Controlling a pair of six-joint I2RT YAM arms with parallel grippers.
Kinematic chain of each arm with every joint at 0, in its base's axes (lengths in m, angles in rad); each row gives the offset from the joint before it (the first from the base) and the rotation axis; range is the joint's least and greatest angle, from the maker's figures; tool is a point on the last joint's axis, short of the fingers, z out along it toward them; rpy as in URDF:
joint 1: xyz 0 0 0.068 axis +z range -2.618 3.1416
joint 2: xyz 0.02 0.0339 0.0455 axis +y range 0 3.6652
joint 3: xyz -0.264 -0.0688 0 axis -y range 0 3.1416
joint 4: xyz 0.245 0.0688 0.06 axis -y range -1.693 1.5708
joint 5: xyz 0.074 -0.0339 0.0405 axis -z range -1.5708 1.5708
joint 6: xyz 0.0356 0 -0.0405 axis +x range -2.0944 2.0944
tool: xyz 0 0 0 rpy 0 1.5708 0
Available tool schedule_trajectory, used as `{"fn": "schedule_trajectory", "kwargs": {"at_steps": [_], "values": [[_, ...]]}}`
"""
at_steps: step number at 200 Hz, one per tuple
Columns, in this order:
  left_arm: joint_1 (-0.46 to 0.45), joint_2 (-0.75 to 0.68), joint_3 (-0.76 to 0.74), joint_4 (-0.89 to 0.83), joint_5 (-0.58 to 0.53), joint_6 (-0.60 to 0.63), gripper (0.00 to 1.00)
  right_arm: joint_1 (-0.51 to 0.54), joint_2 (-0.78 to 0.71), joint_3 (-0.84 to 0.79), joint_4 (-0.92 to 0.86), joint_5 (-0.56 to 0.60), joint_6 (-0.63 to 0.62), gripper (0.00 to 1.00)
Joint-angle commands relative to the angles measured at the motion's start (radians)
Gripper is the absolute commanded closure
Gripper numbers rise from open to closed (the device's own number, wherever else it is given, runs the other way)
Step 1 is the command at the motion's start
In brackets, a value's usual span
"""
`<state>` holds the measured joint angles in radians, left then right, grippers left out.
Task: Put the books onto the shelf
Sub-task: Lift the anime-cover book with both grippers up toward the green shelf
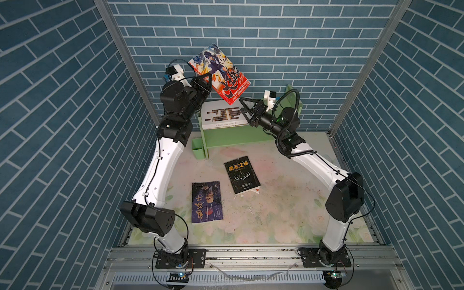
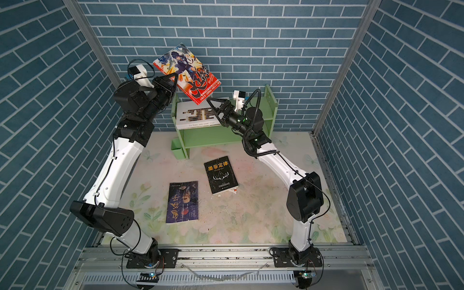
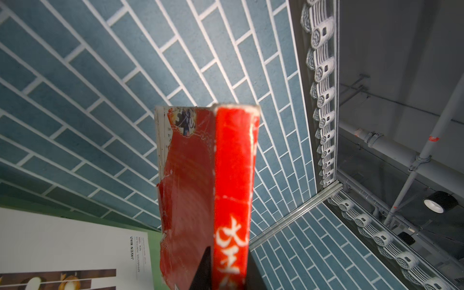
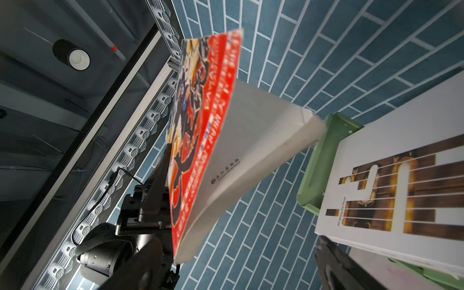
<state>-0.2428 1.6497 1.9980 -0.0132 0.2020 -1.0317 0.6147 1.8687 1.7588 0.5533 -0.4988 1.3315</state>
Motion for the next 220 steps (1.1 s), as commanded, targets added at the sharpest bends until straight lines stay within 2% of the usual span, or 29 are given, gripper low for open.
{"fn": "schedule_trajectory", "kwargs": {"at_steps": [1,40,63,103,132,154,161,174,202,211,220], "values": [[-0.034,-0.002,0.041,0.107,-0.018,0.009,1.0,0.001,0.01,0.081,0.033,-0.052,0.05,0.04],[-0.084,0.025,0.037,0.117,0.014,-0.007,1.0,-0.004,0.064,0.144,0.112,-0.055,0.111,0.03],[-0.095,0.019,0.011,0.142,0.031,-0.035,1.0,-0.012,0.076,0.17,0.091,-0.047,0.11,0.11],[-0.101,-0.038,-0.071,0.173,0.021,-0.036,1.0,-0.044,0.044,0.091,0.093,0.013,0.11,0.45],[-0.101,-0.059,-0.114,0.18,0.034,-0.058,0.99,-0.059,0.021,0.041,0.096,0.049,0.106,0.62],[-0.1,-0.063,-0.142,0.202,0.062,-0.102,0.95,-0.072,0.026,0.051,0.086,0.041,0.101,0.89],[-0.101,-0.065,-0.149,0.2,0.07,-0.106,0.92,-0.076,0.03,0.059,0.08,0.034,0.1,0.95],[-0.101,-0.074,-0.166,0.191,0.078,-0.107,0.8,-0.088,0.038,0.077,0.075,0.007,0.097,0.97],[-0.083,-0.109,-0.227,0.178,0.099,-0.097,0.29,-0.126,0.052,0.141,0.033,-0.141,0.07,1.0],[-0.069,-0.118,-0.246,0.178,0.115,-0.094,0.19,-0.139,0.051,0.154,0.015,-0.195,0.064,1.0],[-0.051,-0.122,-0.259,0.177,0.139,-0.099,0.13,-0.152,0.044,0.153,0.014,-0.242,0.066,1.0]]}}
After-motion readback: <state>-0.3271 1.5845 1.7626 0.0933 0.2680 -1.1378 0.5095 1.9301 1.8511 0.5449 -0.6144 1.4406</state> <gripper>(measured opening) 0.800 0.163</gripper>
